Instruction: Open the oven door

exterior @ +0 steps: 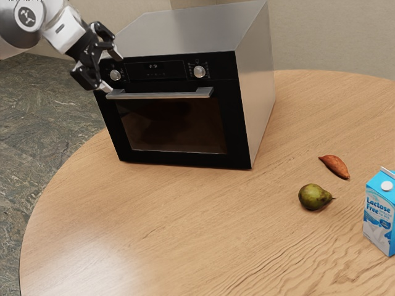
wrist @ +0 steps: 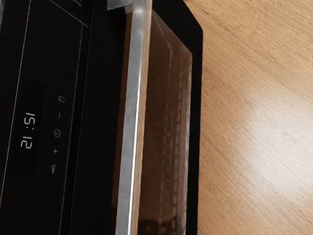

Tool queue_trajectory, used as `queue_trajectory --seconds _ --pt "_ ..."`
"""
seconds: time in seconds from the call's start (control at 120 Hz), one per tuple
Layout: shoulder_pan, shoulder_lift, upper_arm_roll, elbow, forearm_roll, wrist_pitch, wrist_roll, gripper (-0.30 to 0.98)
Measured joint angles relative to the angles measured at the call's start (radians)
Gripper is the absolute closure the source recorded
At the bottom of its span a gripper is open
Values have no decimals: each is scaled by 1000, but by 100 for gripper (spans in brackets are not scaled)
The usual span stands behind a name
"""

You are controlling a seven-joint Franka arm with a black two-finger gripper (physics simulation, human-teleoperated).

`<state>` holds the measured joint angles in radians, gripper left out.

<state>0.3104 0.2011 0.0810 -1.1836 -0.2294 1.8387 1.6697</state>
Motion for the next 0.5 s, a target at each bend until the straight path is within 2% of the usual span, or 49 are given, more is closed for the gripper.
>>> queue_trajectory --seconds 0.183,0.342,0.5 --pt "-1 32 -14 -2 3 32 115 0" --pt "-1 -12 -18 -123 16 111 179 0" --pt "-1 6 -18 -141 23 171 224 0"
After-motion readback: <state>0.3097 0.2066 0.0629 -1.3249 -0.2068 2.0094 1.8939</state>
